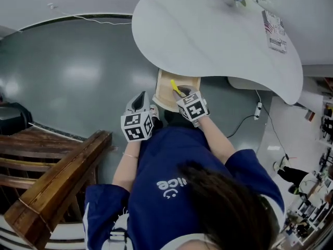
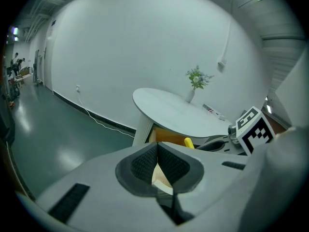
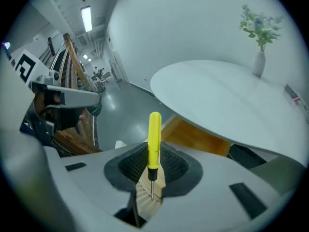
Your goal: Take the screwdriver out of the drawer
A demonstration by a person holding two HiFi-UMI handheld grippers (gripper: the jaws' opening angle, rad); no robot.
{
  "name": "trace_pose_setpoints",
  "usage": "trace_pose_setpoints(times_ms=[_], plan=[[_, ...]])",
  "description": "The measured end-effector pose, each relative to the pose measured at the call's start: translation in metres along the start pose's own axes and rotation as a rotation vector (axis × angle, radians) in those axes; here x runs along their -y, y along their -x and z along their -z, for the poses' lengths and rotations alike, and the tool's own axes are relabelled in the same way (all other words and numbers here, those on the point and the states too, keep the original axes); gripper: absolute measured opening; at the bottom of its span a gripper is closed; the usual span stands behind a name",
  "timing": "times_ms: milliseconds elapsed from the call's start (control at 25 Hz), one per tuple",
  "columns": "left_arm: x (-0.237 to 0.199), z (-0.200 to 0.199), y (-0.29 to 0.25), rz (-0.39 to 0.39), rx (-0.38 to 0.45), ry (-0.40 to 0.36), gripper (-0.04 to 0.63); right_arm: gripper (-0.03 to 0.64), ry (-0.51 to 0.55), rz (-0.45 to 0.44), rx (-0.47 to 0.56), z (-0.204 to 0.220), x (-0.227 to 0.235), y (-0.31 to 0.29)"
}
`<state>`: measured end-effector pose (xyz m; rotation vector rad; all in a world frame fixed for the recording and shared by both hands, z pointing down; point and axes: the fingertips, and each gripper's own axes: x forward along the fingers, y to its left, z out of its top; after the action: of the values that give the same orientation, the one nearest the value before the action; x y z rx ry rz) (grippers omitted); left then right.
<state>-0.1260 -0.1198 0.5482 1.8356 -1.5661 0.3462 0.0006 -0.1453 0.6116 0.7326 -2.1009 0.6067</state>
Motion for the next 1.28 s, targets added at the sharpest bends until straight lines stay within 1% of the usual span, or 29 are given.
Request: trace_pose_setpoints(times_ms=[160, 440, 520, 680, 800, 960, 1120, 1280], plan=[[0.014, -0.01, -0.005, 0.038, 0.012, -0.047, 0.005, 0.083, -0.088, 0.041, 0.086, -0.006, 0.005, 0.025], [0.046, -0.014, -0.015, 0.107, 0.004, -0.141, 0.005, 0.083, -0.167, 0.125, 0.205, -0.011, 0.016, 0.06], [0.054, -0.018, -0.018, 0.124, 0.013, -0.164, 0.005, 0.083, -0.193, 0.157, 0.248, -0.013, 0.023, 0.073], [0.072, -0.022, -0.022, 0.165, 0.022, -0.215, 0.005, 0.083, -0.278, 0.209, 0.333, -0.013, 0.034, 0.097], [0.085, -0.028, -0.026, 0.193, 0.034, -0.243, 0.005, 0.083, -0.317, 0.257, 0.381, -0.012, 0.045, 0.115], [0.101, -0.034, -0.029, 0.214, 0.056, -0.269, 0.005, 0.083, -0.352, 0.317, 0.414, -0.006, 0.061, 0.134], [0.112, -0.039, -0.031, 0.232, 0.072, -0.309, 0.005, 0.083, -0.382, 0.357, 0.445, -0.001, 0.071, 0.146], [0.12, -0.042, -0.034, 0.247, 0.079, -0.324, 0.005, 0.083, -0.398, 0.387, 0.459, 0.002, 0.078, 0.153]])
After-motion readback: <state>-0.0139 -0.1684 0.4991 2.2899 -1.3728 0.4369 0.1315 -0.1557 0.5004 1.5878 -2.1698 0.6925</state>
